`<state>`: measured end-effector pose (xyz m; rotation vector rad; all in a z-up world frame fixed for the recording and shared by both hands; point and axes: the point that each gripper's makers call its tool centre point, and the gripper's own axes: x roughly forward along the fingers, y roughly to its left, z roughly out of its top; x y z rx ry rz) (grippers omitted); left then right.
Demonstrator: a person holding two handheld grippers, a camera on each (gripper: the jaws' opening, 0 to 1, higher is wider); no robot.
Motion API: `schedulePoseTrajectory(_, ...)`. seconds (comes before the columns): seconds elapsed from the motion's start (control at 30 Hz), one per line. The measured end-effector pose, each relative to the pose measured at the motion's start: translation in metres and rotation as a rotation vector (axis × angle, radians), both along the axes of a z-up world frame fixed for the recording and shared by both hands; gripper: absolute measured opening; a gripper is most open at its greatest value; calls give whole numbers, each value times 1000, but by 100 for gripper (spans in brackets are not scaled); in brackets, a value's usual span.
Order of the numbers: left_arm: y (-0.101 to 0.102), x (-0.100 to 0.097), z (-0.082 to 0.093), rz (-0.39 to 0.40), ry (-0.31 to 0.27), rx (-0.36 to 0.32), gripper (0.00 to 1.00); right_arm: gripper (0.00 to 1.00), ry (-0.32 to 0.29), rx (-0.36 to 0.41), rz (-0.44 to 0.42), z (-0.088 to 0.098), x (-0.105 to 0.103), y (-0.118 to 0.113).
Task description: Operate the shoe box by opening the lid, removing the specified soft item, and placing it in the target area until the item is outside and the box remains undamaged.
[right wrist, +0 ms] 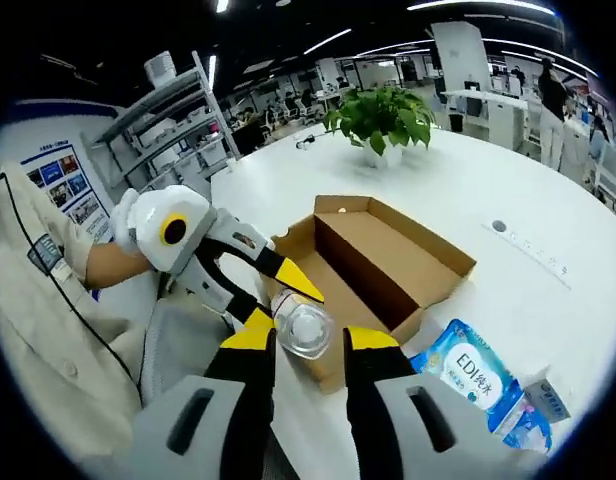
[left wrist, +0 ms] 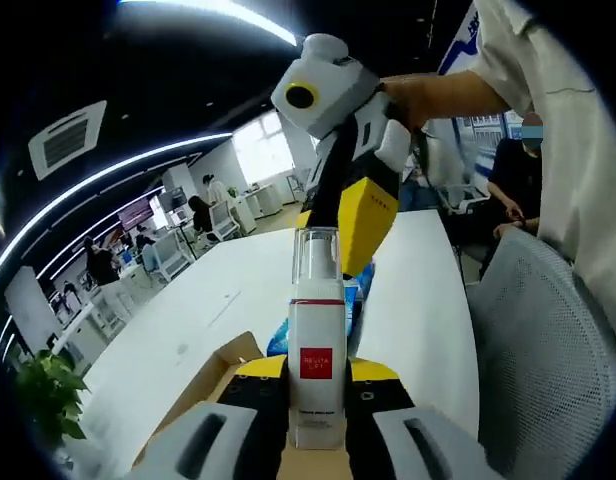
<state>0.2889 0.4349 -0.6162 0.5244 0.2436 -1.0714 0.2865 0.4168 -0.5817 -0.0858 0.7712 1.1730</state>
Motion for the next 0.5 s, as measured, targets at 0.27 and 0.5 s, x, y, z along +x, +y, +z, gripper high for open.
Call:
schedulePoseTrajectory(0.27, 2, 0, -1, 5, -34, 9, 20, 21, 82, 42, -71, 4, 4, 5)
schedulePoseTrajectory(0.5, 0, 2, -6, 8, -47, 26, 20, 21, 98, 18, -103, -4, 4, 5)
